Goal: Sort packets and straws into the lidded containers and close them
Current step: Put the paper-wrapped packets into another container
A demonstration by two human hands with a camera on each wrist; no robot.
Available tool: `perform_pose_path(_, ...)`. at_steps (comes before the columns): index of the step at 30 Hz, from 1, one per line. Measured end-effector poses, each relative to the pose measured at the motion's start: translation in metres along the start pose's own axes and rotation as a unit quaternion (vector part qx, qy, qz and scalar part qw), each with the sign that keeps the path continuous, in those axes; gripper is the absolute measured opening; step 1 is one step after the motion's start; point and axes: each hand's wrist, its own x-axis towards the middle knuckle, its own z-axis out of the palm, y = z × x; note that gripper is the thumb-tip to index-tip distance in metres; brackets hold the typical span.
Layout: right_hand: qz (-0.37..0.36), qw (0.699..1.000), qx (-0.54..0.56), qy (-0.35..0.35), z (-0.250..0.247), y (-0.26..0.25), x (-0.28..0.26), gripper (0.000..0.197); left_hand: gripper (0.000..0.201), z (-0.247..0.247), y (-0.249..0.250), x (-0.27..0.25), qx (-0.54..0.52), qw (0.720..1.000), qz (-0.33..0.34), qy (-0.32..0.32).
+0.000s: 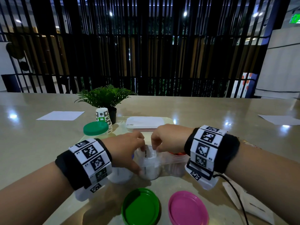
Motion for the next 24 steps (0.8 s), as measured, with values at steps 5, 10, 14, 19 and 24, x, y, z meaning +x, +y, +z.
perform_pose_path(5, 0.01, 0.999, -0.001, -0.051, 0.005, 0.005, -0.01, 0.031, 0.067, -0.006, 0.007, 0.002, 0.083, 0.995, 0.043, 0.025)
perform_pose_path(10, 0.012, 0.996, -0.027, -0.08, 0.008, 0.004, -0.01, 0.042, 0.072, -0.002, 0.005, 0.015, 0.062, 0.997, 0.044, -0.027)
perform_pose_path(14, 0.009, 0.995, -0.019, -0.099, 0.011, 0.003, -0.011, 0.044, 0.073, -0.003, 0.005, 0.019, 0.065, 0.995, 0.036, -0.064)
perform_pose_path(19, 0.011, 0.993, -0.026, -0.113, 0.015, 0.003, -0.009, 0.039, 0.072, -0.004, 0.006, 0.02, 0.062, 0.994, 0.026, -0.092)
perform_pose_path(24, 0.016, 0.995, 0.012, -0.102, 0.015, 0.009, -0.011, 0.033, 0.079, -0.003, 0.001, 0.013, -0.007, 0.996, 0.007, -0.093)
